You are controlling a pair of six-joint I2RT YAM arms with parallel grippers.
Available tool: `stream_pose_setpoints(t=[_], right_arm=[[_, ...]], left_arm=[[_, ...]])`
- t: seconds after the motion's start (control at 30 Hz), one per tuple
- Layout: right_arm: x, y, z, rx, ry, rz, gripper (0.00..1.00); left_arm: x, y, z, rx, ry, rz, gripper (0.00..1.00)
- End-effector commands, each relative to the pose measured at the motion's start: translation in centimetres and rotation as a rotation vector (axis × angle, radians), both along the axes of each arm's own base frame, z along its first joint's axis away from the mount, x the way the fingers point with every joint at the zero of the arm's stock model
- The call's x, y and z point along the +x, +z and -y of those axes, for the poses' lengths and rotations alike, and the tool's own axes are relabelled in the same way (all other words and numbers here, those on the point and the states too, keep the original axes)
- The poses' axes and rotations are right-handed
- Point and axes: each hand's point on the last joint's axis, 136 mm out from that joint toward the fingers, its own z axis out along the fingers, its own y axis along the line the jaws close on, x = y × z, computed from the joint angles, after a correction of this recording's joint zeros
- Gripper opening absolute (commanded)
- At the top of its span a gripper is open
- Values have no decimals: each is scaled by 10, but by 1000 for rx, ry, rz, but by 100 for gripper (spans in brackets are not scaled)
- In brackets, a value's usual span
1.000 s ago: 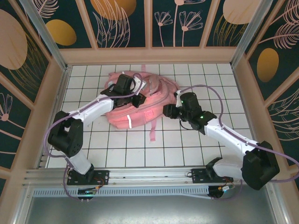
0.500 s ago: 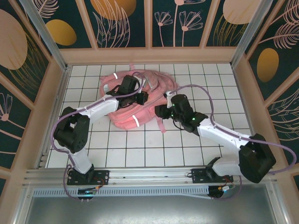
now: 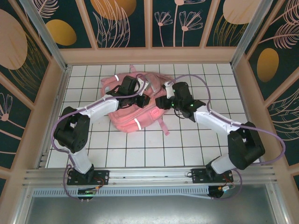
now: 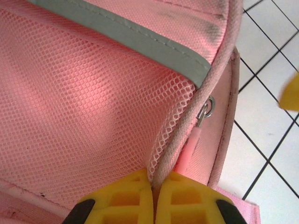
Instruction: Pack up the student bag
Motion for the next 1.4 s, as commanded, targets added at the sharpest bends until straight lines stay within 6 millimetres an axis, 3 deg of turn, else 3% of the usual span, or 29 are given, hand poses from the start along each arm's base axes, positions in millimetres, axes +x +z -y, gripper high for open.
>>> stream_pose_setpoints(t=[0.0, 0.17, 0.3, 0.43, 0.57, 0.77, 0.93, 1.1, 1.23, 1.37], right_arm=[[0, 3, -24, 120, 30, -131, 45], [16, -5, -28, 231, -158, -336, 44], [29, -24, -6, 177, -375, -394, 38], [32, -33, 11, 152, -483, -406, 37], [33, -38, 7, 137, -498, -427, 30], [29, -39, 16, 43, -543, -323, 20], [27, -26, 12, 26, -395, -246, 7], [15, -28, 9, 25, -252, -271, 0], [21, -32, 36, 25, -287, -286, 0], [26, -31, 55, 23, -308, -291, 0]], left_arm=[[-16, 16, 16, -67, -120, 4, 0], [-26, 26, 24, -123, -191, 2, 0], [-33, 33, 27, -144, -235, 23, 0], [-38, 41, 27, -165, -269, 52, 0], [-38, 42, 27, -174, -275, 60, 0], [-34, 41, 25, -161, -265, 50, 0], [-35, 30, 17, -105, -295, 96, 0], [-35, 14, 4, 1, -318, 135, 0], [-38, -1, -7, 91, -356, 165, 0], [-42, 2, -19, 162, -382, 251, 0]])
